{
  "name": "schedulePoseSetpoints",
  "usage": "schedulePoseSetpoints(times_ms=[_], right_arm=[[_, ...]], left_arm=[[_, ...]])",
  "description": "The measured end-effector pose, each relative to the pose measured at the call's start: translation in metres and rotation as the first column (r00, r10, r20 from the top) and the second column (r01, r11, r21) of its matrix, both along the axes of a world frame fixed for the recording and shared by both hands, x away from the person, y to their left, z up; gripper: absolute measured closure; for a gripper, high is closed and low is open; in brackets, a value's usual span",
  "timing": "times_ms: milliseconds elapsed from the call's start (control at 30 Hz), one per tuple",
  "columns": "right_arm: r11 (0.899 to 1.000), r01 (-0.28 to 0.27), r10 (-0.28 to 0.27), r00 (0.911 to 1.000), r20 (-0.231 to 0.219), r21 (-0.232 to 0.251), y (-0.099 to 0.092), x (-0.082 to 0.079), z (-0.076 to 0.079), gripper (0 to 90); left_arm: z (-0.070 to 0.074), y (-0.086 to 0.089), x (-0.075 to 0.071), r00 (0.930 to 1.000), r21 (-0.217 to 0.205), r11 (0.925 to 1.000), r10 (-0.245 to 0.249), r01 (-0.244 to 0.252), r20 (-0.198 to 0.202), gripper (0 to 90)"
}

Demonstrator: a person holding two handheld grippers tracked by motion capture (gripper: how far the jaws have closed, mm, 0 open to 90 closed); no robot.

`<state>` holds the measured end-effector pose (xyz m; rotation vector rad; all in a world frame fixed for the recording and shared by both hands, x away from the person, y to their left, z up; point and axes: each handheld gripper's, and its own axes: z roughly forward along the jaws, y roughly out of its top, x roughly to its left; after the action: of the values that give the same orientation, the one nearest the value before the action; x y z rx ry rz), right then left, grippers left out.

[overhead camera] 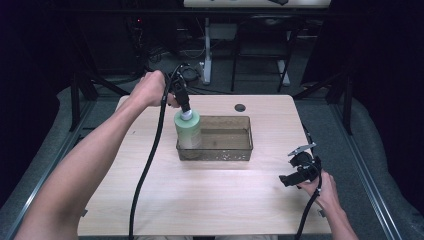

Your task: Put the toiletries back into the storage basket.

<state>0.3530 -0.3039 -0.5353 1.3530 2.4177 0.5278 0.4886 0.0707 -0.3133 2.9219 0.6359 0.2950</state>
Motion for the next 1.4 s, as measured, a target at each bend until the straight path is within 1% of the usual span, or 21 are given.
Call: schedulePoseSetpoints(times_ms=[233,433,533,600,733,833,1033,1133,1167,1267,1400], right_arm=[[1.0,0.001,-0.001,1.0,0.002,0.001,-0.0001,-0.0002,0.0,0.2],[1.0,0.001,-0.001,1.0,0.003,0.002,-0.0005,-0.0001,-0.0002,0.3],[1.0,0.0,0.0,1.0,0.004,0.003,-0.0005,-0.0002,-0.0002,0.3],[1.0,0.001,-0.001,1.0,0.004,0.004,-0.0005,-0.0002,-0.0002,0.3],[1.0,0.0,0.0,1.0,0.002,0.007,-0.0008,-0.0004,-0.0001,0.3],[1.0,0.001,-0.001,1.0,0.0,0.006,-0.001,-0.0004,0.0,0.3],[1.0,0.001,-0.001,1.0,0.002,0.005,-0.001,-0.0006,0.0001,0.3],[1.0,0.002,-0.002,1.0,0.003,0.001,-0.001,-0.0007,0.0002,0.3],[1.0,0.002,-0.002,1.0,0.003,0.001,-0.001,-0.0007,0.0002,0.3],[1.0,0.002,-0.002,1.0,0.001,0.005,-0.001,-0.0007,0.0001,0.3],[1.0,0.002,-0.002,1.0,0.001,0.005,-0.0009,-0.0007,0.0001,0.3]], left_arm=[[-0.0021,0.0004,0.0007,1.0,0.004,1.0,0.001,-0.001,-0.004,62.9],[-0.0041,0.0003,0.0012,1.0,0.005,1.0,0.001,-0.001,0.0,62.9],[-0.0051,0.0001,0.0017,1.0,0.005,1.0,0.002,-0.002,-0.006,62.9],[-0.0059,-0.0002,0.0021,1.0,0.016,0.9999,0.0,0.0,-0.005,62.9],[-0.0065,0.0007,0.0022,1.0,0.004,1.0,0.005,-0.005,-0.005,62.9],[-0.006,0.0017,0.003,0.9999,0.003,1.0,0.006,-0.006,-0.014,62.9],[-0.0066,0.0038,0.0043,0.9997,-0.018,0.9998,0.013,-0.013,-0.02,62.9],[-0.007,0.0035,0.0036,0.9998,-0.018,0.9998,0.009,-0.009,-0.015,62.8],[-0.0067,0.0036,0.0035,0.9998,-0.015,0.9998,0.009,-0.009,-0.019,62.8],[-0.0074,0.0044,0.0033,0.9998,-0.026,0.9996,0.009,-0.009,-0.015,62.7],[-0.0078,0.0047,0.0022,0.9999,-0.029,0.9995,0.006,-0.007,-0.012,62.5]])
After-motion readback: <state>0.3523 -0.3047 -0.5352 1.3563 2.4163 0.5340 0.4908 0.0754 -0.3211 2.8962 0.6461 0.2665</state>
